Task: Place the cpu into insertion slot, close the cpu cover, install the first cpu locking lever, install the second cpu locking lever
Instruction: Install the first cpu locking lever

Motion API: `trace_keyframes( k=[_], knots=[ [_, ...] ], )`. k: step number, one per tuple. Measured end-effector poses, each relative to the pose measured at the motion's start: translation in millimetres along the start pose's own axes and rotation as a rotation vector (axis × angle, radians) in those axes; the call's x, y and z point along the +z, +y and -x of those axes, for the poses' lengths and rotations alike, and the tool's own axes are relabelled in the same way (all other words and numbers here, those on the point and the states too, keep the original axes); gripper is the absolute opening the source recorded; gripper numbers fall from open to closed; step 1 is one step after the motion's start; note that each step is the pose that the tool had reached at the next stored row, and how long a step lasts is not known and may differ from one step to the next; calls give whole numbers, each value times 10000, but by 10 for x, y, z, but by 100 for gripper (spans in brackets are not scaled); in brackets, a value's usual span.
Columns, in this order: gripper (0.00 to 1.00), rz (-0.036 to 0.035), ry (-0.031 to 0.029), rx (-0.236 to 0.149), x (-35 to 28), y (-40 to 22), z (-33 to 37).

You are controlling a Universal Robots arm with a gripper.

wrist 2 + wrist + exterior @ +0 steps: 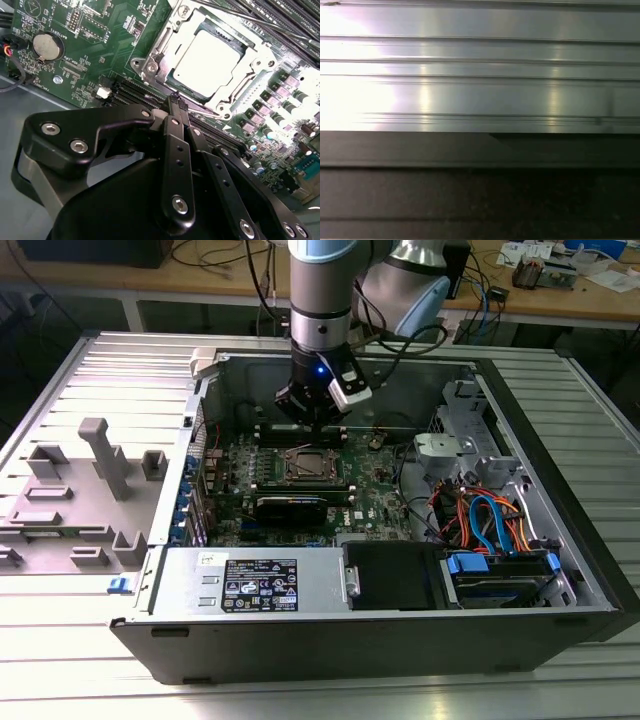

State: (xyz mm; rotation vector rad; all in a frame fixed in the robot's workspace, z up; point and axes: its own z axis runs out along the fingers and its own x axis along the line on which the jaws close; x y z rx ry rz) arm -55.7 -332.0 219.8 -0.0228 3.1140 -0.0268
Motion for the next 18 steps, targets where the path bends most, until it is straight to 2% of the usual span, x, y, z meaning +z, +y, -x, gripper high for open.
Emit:
trace_keyframes(
  k=[11,18],
  knots=[
    [11,34,0,2,106,1,43],
    [11,74,0,4,135,1,55]
  ],
)
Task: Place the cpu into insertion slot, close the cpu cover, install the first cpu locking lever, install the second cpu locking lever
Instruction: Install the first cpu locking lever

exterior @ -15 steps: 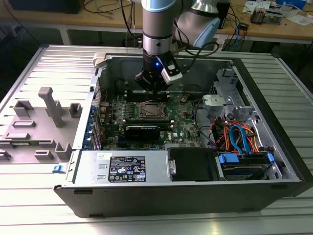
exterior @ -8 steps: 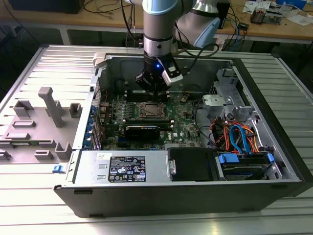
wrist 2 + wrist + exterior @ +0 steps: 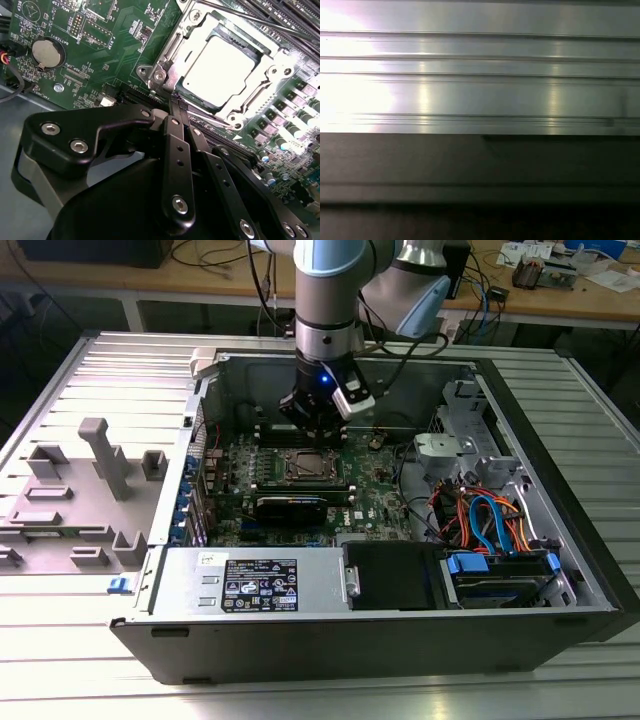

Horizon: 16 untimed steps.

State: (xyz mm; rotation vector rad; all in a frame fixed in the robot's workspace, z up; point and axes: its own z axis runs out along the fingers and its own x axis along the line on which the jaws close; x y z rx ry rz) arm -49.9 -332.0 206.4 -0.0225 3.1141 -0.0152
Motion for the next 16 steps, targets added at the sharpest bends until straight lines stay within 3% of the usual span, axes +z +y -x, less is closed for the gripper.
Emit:
trace_keyframes(
  k=[4,16],
  knots=[
    [11,28,-2,0,5,1,1],
    [11,27,-1,-1,0,-4,2]
  ],
)
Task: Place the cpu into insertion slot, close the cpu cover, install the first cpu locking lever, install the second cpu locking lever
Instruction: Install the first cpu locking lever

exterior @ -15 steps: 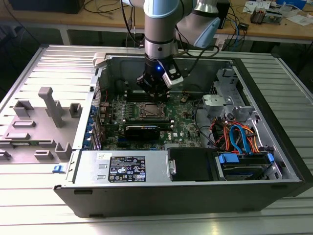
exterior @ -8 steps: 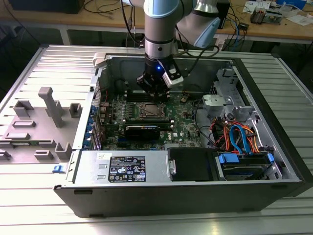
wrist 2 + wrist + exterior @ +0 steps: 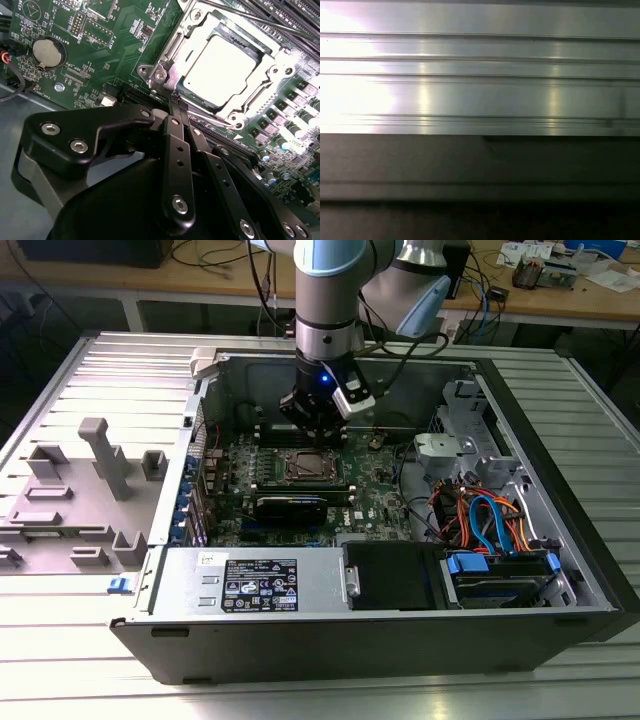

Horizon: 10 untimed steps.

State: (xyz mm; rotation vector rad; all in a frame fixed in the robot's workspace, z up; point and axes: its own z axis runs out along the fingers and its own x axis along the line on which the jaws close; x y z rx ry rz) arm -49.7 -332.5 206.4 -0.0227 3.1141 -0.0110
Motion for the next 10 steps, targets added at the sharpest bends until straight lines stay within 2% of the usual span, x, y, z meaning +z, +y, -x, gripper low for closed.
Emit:
trace_keyframes(
  k=[6,10],
  knots=[
    [11,2,-1,1,18,-9,2],
    [11,4,-2,1,-29,-9,4]
  ],
)
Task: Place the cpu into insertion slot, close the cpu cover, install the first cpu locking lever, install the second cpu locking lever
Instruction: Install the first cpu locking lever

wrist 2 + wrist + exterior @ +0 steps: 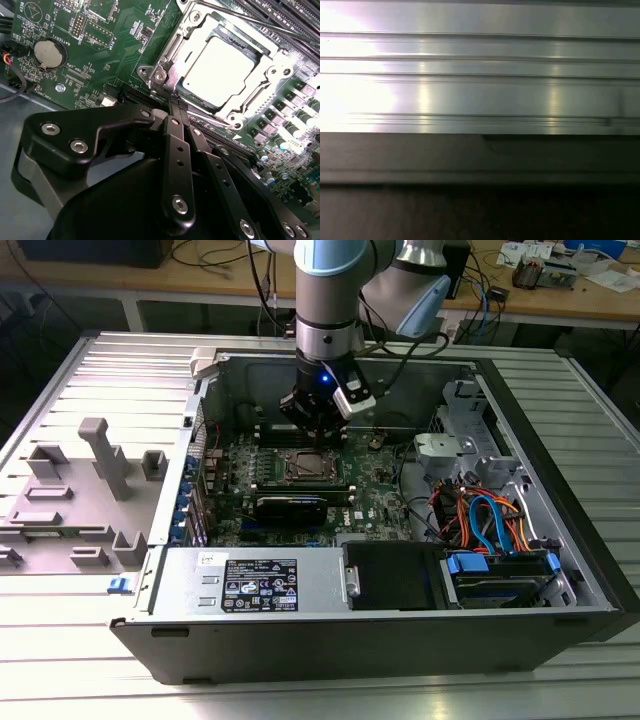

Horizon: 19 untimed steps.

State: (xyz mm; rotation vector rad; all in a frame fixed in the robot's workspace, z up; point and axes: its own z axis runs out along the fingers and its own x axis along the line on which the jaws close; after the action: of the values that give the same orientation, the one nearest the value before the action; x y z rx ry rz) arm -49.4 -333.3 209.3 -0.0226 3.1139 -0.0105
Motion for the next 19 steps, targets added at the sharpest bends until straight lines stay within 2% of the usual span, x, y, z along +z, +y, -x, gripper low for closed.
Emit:
trace_keyframes(
  k=[9,19],
  knots=[
    [11,-2,1,0,4,-32,1],
    [11,-7,4,0,40,-39,4]
  ],
)
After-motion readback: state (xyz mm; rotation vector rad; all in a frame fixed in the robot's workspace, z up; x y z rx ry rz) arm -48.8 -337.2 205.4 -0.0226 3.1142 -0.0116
